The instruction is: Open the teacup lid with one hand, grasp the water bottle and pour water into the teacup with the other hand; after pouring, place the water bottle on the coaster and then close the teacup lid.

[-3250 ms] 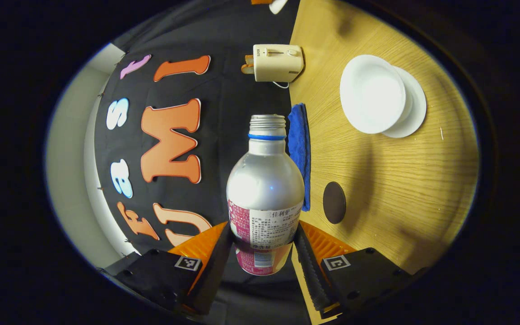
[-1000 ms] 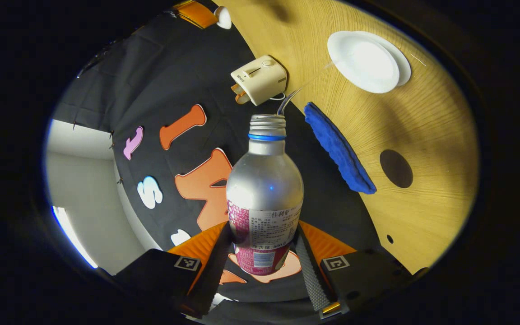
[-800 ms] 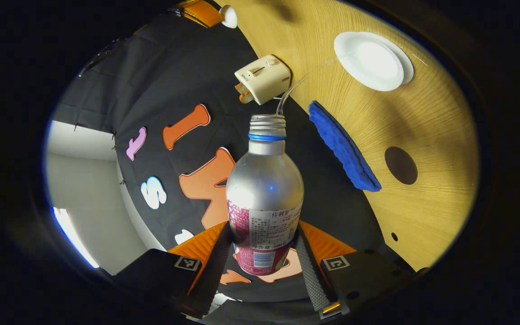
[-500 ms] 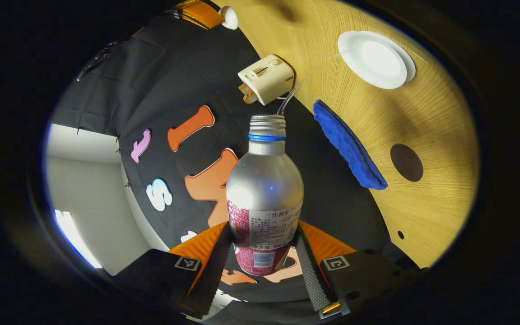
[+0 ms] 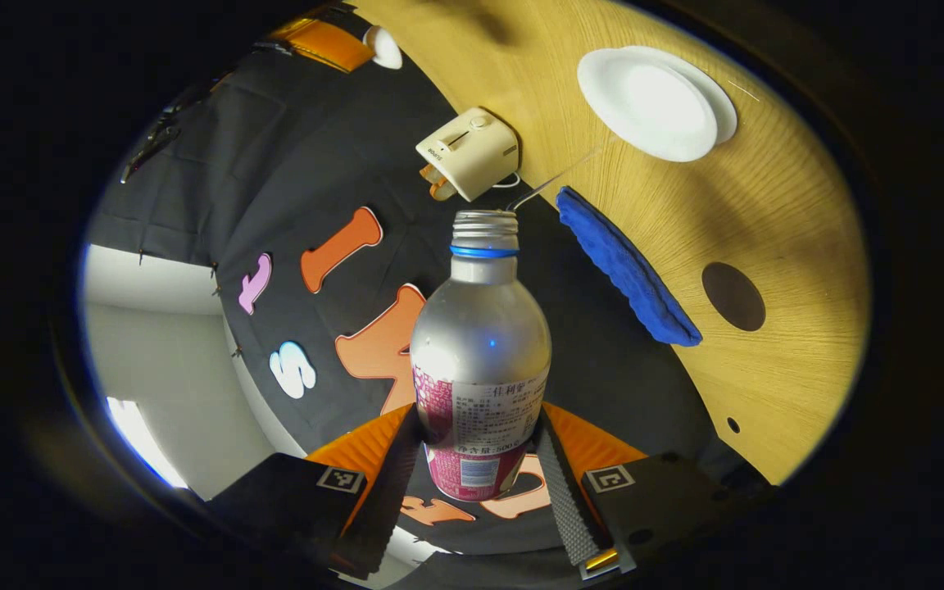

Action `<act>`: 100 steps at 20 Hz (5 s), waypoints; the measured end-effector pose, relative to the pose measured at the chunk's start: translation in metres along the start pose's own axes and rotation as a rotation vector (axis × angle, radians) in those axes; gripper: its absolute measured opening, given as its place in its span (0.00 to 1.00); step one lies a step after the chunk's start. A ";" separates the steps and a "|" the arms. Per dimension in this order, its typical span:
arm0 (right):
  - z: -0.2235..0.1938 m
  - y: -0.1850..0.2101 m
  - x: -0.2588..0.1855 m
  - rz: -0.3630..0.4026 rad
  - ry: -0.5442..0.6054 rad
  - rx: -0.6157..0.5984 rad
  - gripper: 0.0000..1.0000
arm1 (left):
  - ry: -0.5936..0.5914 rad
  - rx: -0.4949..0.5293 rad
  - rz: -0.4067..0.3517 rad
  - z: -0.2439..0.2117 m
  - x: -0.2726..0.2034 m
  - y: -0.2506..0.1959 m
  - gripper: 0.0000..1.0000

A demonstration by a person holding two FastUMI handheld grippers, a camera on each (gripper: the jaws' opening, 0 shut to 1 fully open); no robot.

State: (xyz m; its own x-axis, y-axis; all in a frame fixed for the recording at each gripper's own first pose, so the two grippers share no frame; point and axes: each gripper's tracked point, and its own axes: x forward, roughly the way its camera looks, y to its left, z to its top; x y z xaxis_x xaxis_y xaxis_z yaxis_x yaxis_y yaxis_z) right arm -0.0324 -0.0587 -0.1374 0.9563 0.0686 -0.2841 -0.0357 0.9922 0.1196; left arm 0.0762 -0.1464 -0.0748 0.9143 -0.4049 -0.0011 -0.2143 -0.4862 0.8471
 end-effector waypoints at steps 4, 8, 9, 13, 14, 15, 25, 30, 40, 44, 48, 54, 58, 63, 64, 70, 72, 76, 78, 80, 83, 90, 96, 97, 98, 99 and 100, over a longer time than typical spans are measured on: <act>-0.004 0.003 0.001 0.002 0.012 -0.004 0.22 | -0.014 -0.004 0.005 0.007 -0.004 -0.007 0.80; -0.003 0.007 0.001 0.004 0.014 -0.005 0.22 | -0.016 -0.044 0.024 0.007 -0.001 -0.005 0.80; -0.003 0.009 0.001 0.007 0.017 -0.001 0.22 | -0.013 -0.060 0.028 0.004 -0.003 -0.006 0.82; 0.006 0.015 0.003 0.009 0.000 -0.012 0.22 | 0.004 -0.198 0.105 -0.007 -0.002 0.011 0.80; 0.008 0.018 0.006 0.013 0.001 -0.013 0.22 | 0.022 -0.247 0.123 -0.013 -0.001 0.014 0.82; 0.009 0.020 0.008 0.015 0.002 -0.016 0.22 | 0.038 -0.301 0.139 -0.020 -0.001 0.017 0.78; 0.022 0.043 0.020 0.024 -0.004 -0.034 0.22 | 0.174 -0.914 0.212 -0.060 0.001 0.020 0.82; 0.031 0.052 0.027 0.021 -0.010 -0.038 0.22 | 0.235 -1.241 0.246 -0.075 0.012 0.012 0.77; 0.028 0.065 0.037 0.039 0.009 -0.058 0.22 | 0.413 -1.947 0.139 -0.100 0.056 -0.061 0.82; 0.029 0.067 0.039 0.042 0.009 -0.055 0.22 | 0.426 -2.122 0.064 -0.089 0.056 -0.084 0.82; 0.019 0.071 0.041 0.064 0.038 -0.043 0.22 | 0.440 -2.252 -0.042 -0.068 0.068 -0.109 0.82; 0.018 0.073 0.042 0.073 0.037 -0.055 0.22 | 0.459 -2.374 -0.210 -0.022 0.074 -0.154 0.82; 0.015 0.072 0.044 0.070 0.043 -0.052 0.22 | 0.481 -2.384 -0.299 -0.003 0.074 -0.176 0.82; 0.011 0.074 0.048 0.085 0.053 -0.043 0.21 | 0.517 -2.369 -0.368 0.011 0.072 -0.193 0.82; 0.007 0.075 0.049 0.086 0.061 -0.044 0.21 | 0.532 -2.366 -0.378 0.012 0.073 -0.198 0.82; 0.008 0.085 0.051 0.114 0.062 -0.038 0.22 | 0.525 -2.345 -0.414 0.019 0.074 -0.201 0.87; 0.009 0.088 0.052 0.120 0.055 -0.036 0.22 | 0.496 -2.314 -0.422 0.024 0.073 -0.201 0.86; 0.008 0.095 0.054 0.131 0.055 -0.026 0.22 | 0.474 -2.266 -0.460 0.038 0.063 -0.202 0.91; 0.010 0.099 0.054 0.137 0.050 -0.027 0.22 | 0.457 -2.270 -0.441 0.039 0.061 -0.196 0.94; 0.012 0.107 0.056 0.147 0.046 -0.019 0.21 | 0.458 -2.263 -0.426 0.035 0.049 -0.191 0.90; 0.015 0.120 0.058 0.168 0.036 -0.025 0.22 | 0.445 -2.295 -0.384 0.028 0.037 -0.180 0.98; 0.005 0.149 0.068 0.212 0.054 -0.043 0.22 | 0.454 -2.259 -0.209 -0.019 0.010 -0.156 0.98; -0.011 0.162 0.074 0.232 0.095 -0.053 0.21 | 0.437 -2.219 -0.073 -0.054 -0.012 -0.126 0.98; -0.016 0.163 0.074 0.233 0.106 -0.053 0.21 | 0.433 -2.215 -0.060 -0.056 -0.013 -0.124 0.98; -0.019 0.165 0.075 0.238 0.114 -0.055 0.22 | 0.431 -2.211 -0.053 -0.059 -0.016 -0.121 0.98; -0.022 0.166 0.077 0.237 0.121 -0.058 0.22 | 0.428 -2.205 -0.046 -0.060 -0.017 -0.118 0.98; -0.025 0.168 0.077 0.240 0.128 -0.062 0.22 | 0.428 -2.201 -0.036 -0.062 -0.020 -0.115 0.98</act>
State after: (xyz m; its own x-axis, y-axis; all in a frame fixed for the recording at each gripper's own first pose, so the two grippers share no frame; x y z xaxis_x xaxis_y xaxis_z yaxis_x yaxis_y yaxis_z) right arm 0.0283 0.1162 -0.1632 0.8739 0.3116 -0.3731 -0.2787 0.9500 0.1407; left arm 0.1043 -0.0345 -0.1390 0.9703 -0.1309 -0.2036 0.1199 0.9906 -0.0655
